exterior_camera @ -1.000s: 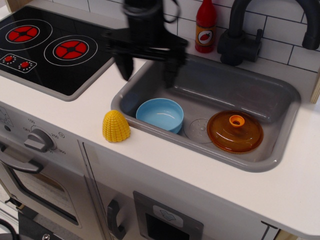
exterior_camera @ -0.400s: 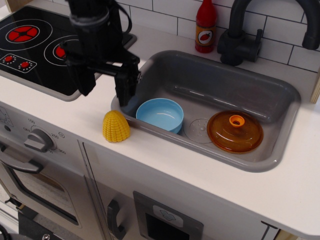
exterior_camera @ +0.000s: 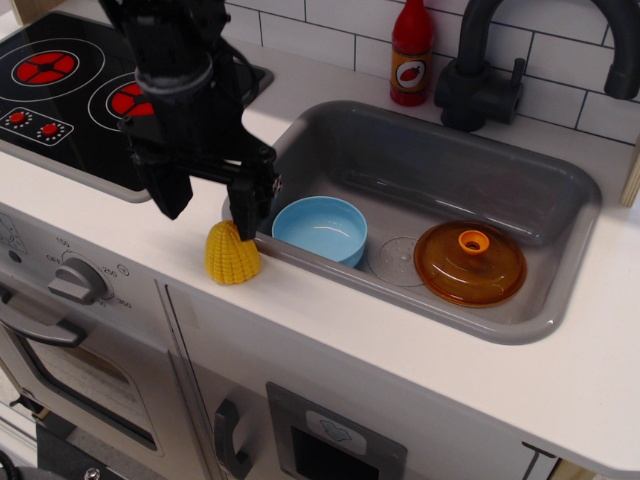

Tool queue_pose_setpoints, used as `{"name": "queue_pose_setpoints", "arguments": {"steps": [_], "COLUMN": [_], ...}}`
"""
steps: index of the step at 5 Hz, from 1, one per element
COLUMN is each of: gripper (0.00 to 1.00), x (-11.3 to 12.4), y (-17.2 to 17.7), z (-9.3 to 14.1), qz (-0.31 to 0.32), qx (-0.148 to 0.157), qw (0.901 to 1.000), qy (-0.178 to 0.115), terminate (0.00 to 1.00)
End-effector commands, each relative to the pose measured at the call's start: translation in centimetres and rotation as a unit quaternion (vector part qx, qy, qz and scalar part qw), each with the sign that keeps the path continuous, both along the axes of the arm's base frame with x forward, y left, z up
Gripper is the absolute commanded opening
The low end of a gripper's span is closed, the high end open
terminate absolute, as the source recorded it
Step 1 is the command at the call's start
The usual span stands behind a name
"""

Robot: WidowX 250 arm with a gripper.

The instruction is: Put corn in bowl sink

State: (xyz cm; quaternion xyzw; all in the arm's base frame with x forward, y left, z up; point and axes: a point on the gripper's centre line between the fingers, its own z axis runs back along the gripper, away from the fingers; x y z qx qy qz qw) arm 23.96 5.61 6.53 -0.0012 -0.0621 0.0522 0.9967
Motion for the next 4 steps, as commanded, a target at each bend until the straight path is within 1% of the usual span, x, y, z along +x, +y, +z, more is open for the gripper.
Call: {"name": "queue_pose_setpoints", "arguments": {"steps": [1, 3, 4], "gripper": [1.0, 1.0, 1.0], "x": [0.9, 0.9, 0.7], "y": [-0.2, -0.9, -1.1], "z": [-0.7, -1.7, -1.9], "qz": [0.0, 0.008, 0.012], "qx": [0.023, 0.037, 0.044], "qw": [0.9994, 0.9992, 0.9988], "qy": [-0.026, -0.016, -0.018], "terminate": [0.0, 0.0, 0.0]}}
